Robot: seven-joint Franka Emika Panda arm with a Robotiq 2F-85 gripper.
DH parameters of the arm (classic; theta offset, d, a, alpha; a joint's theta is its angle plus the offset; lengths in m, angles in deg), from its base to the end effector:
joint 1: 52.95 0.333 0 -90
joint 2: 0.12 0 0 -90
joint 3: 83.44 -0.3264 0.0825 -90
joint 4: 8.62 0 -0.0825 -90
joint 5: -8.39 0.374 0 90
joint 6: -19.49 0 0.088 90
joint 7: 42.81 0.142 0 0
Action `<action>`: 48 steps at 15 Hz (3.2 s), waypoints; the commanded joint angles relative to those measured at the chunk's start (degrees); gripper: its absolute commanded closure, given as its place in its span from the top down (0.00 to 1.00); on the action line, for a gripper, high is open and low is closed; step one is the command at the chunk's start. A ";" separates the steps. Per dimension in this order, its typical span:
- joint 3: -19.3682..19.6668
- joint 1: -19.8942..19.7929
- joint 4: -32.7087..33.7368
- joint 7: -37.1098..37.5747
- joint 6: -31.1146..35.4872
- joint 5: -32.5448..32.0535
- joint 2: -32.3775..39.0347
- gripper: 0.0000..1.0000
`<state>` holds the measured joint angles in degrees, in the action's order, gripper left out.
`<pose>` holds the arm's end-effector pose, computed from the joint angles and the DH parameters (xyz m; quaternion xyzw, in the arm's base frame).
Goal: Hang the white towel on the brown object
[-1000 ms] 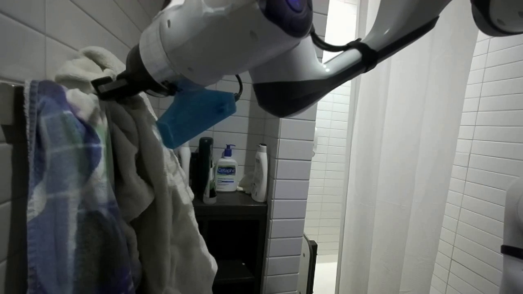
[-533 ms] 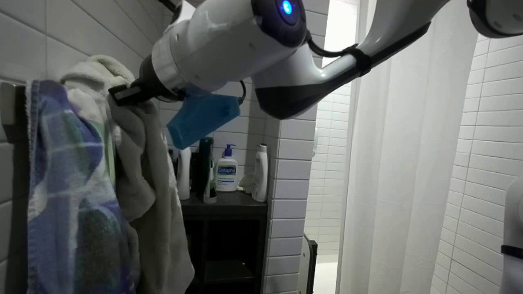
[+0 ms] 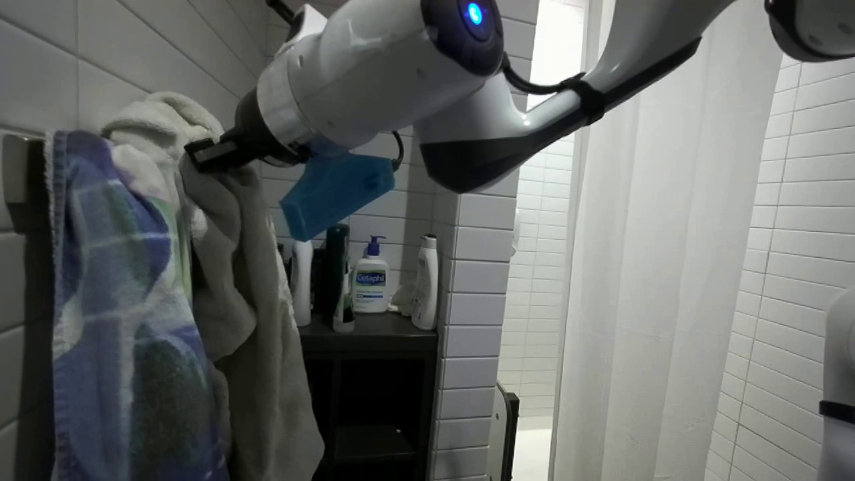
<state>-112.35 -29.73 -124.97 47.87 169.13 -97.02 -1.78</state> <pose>0.3628 0.4769 0.5074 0.7190 0.3167 0.6183 0.0212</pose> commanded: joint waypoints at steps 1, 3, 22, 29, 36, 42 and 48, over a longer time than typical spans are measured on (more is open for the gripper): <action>3.82 -1.34 -0.57 0.22 1.57 0.01 1.92 0.04; 4.76 -1.83 -0.82 0.38 2.82 0.10 2.29 0.04; 7.37 -2.97 -2.92 2.22 7.57 0.53 0.98 0.86; 9.32 -3.34 -8.46 0.71 7.44 -0.29 -2.80 1.00; 13.10 -7.19 -14.94 -2.14 6.55 0.23 -2.63 0.70; 13.65 -7.74 -17.33 -3.72 6.94 0.83 -3.31 1.00; 16.64 -10.03 -26.32 -5.49 8.33 3.21 -9.26 1.00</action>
<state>-97.48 -38.18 -145.00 44.30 175.88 -95.80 -5.05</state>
